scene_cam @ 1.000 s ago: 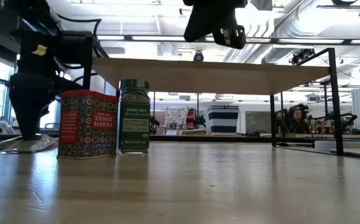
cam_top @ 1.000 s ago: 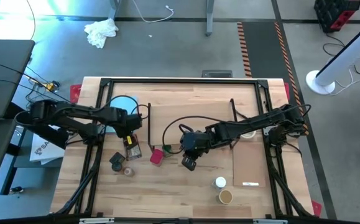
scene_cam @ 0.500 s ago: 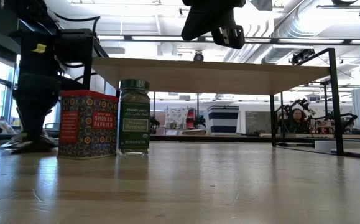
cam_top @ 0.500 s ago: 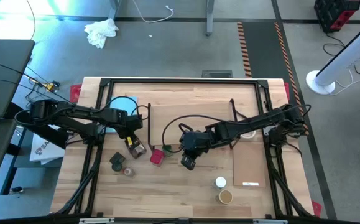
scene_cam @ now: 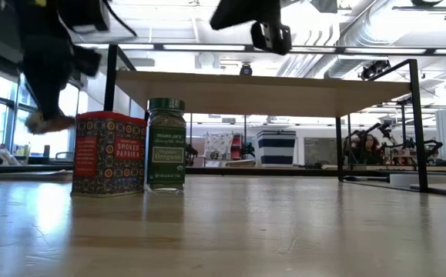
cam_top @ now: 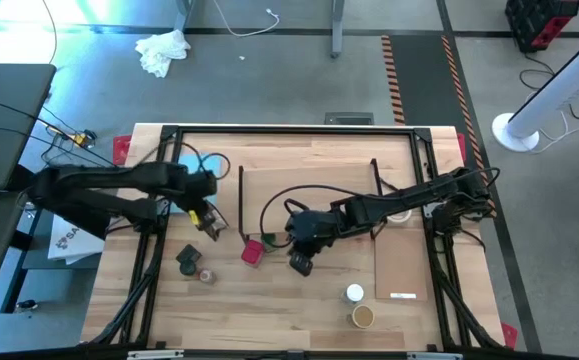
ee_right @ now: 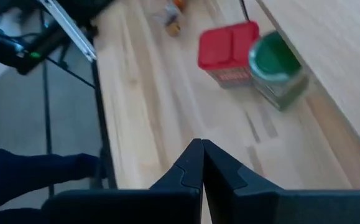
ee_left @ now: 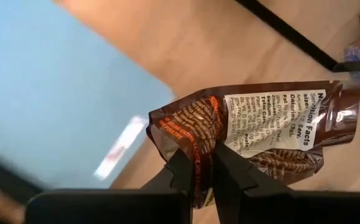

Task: Shelf spices
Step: Move the orange seasoning bag to the bottom right of the table

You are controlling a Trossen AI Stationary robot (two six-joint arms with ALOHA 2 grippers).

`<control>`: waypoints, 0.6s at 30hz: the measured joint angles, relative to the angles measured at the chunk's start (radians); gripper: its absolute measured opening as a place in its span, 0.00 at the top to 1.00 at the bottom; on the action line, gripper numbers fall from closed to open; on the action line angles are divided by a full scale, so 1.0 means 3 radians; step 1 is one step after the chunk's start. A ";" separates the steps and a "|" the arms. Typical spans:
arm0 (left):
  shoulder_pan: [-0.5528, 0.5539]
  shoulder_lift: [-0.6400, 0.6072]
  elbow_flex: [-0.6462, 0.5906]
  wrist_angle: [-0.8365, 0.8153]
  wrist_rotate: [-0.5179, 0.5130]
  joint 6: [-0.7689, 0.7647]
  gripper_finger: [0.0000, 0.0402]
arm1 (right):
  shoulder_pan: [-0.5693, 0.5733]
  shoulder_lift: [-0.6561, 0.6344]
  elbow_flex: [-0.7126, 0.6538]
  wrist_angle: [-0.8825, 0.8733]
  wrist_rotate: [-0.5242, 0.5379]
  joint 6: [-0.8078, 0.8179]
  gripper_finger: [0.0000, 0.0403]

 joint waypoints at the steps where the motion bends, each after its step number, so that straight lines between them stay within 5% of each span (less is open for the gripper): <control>1: 0.0000 -0.0083 0.0069 -0.0127 -0.0076 -0.0054 0.94 | 0.0000 0.0000 0.0000 0.0053 -0.0002 0.0001 1.00; 11: 0.0000 -0.0844 0.0869 -0.0505 -0.0577 -0.0472 0.94 | -0.0173 -0.0179 0.0000 0.0496 0.0009 0.0090 1.00; 18: 0.0001 -0.1129 0.1431 0.0154 -0.1171 -0.0165 0.95 | -0.0338 -0.0515 0.0000 0.1204 0.0142 -0.0108 1.00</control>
